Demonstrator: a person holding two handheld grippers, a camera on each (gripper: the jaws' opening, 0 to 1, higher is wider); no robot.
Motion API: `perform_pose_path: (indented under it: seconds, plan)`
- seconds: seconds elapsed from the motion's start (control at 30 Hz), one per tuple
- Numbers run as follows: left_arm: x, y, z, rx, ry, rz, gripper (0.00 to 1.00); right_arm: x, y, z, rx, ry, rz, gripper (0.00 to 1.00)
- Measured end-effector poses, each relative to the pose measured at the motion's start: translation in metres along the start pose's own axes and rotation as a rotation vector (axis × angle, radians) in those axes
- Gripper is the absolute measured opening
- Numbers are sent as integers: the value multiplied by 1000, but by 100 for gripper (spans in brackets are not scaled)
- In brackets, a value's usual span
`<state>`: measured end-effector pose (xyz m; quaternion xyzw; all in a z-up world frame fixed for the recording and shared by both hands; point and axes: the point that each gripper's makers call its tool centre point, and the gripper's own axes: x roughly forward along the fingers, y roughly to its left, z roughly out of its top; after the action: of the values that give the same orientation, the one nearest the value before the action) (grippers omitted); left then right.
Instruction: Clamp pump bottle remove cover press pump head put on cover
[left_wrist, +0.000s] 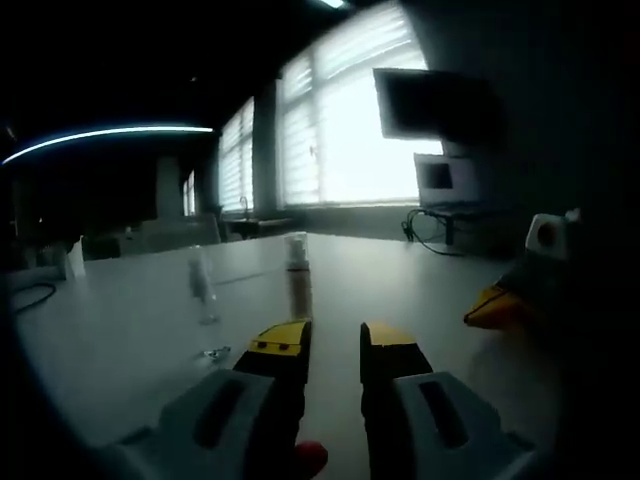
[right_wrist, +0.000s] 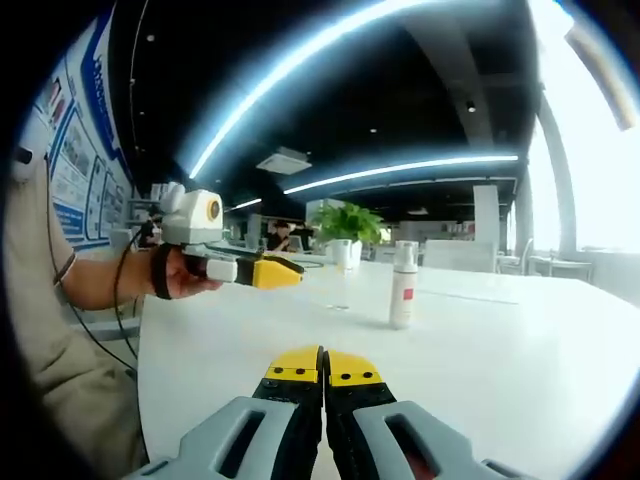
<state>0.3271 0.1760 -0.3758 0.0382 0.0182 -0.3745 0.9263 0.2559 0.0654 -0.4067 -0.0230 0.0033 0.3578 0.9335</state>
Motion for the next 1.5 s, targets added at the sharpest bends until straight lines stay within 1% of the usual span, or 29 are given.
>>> perform_pose_path:
  seconds: [0.17,0.33,0.4,0.63,0.73,0.97,1.1,1.23,1.33,1.5]
  plan:
    - [-13,3,0,-10,-8,2,12,0,-2,-2,-8,7,-2,0]
    - [-23,5,-10,12,8,9,12,0,-5,-3,-18,10,-11,0]
    - [-27,9,-15,3,16,21,12,0,-4,-3,-20,11,-12,0]
    - [-41,18,-24,-8,21,43,12,0,-3,-2,-20,7,-7,0]
    - [-45,19,-26,-15,22,45,12,0,-4,-2,-20,8,-7,0]
    - [-53,18,-30,8,13,41,12,0,-6,-2,-23,7,-8,0]
    - [-58,16,-35,3,17,43,12,0,-6,-2,-22,5,-8,0]
    - [-65,21,-39,-5,16,53,12,0,-6,-2,-23,6,-10,0]
    - [-68,23,-41,8,15,60,12,0,-6,-2,-25,6,-11,0]
    - [-72,27,-39,16,14,71,12,0,-4,-1,-34,2,-4,0]
